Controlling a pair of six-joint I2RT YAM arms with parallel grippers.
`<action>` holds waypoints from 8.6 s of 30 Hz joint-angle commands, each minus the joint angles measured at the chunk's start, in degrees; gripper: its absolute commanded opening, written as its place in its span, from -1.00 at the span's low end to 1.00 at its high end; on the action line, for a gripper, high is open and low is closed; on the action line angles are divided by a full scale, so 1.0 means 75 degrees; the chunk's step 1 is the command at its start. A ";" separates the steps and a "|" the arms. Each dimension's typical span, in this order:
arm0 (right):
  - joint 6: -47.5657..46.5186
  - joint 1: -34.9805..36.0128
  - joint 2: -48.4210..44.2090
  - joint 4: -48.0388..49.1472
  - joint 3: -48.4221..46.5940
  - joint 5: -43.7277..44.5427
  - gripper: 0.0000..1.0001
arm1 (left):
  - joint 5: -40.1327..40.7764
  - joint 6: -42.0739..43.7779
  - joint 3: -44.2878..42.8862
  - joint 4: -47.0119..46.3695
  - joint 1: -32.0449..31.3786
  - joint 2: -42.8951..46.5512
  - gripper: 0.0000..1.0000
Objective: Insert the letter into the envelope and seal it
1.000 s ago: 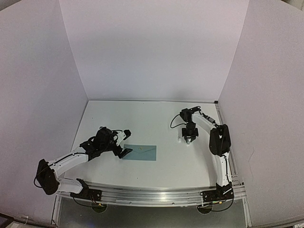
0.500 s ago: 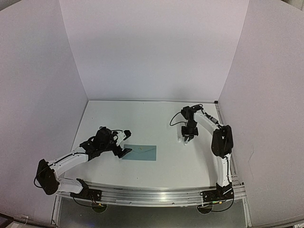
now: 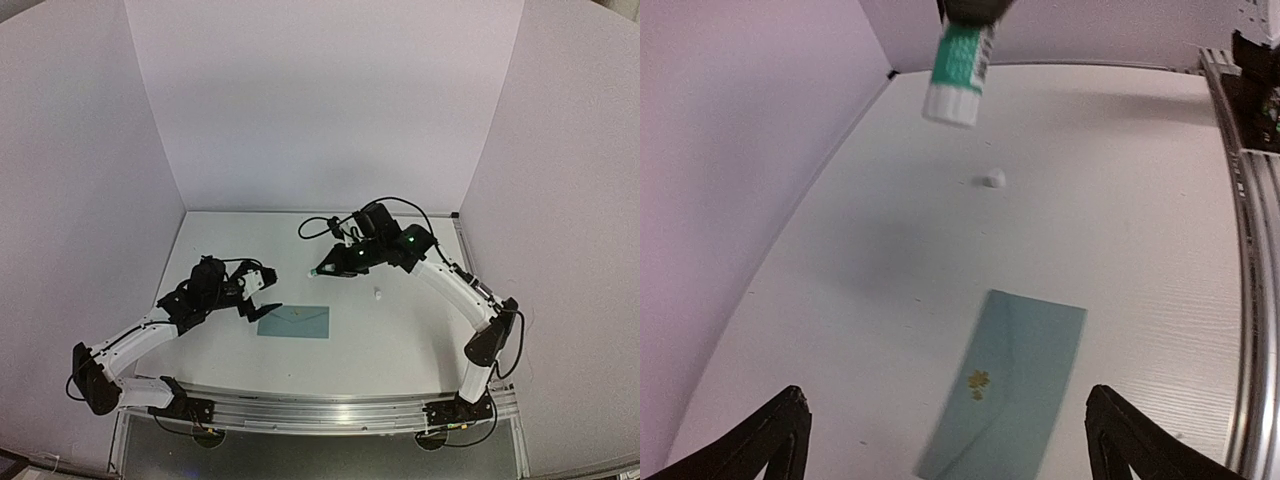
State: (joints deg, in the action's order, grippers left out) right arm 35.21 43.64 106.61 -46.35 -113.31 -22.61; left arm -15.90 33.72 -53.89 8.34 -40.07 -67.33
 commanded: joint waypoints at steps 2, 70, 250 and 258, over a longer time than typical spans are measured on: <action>0.2355 0.0332 0.0318 0.1915 -0.0046 -0.0026 -1.00 | 0.1477 0.2347 0.0694 -0.2746 -0.0006 0.0674 0.91; 0.3375 0.1141 0.0970 0.3018 -0.0418 0.0114 -1.00 | 0.0574 0.2732 0.0353 -0.1784 -0.0036 0.0275 -0.98; -1.0747 0.2028 -0.0160 0.3810 0.1649 -0.0510 -1.00 | -0.4111 0.1798 -0.5228 0.7655 0.0237 -0.1954 -1.00; -1.4048 0.2658 -0.0162 0.3120 0.1648 0.1636 -1.00 | -0.5008 0.2005 -0.5439 0.8059 0.0417 -0.2138 -1.00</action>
State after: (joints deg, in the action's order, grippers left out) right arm -51.14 59.59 105.23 -21.66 -101.82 -22.64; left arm -40.12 47.37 -90.12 70.91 -36.33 -82.78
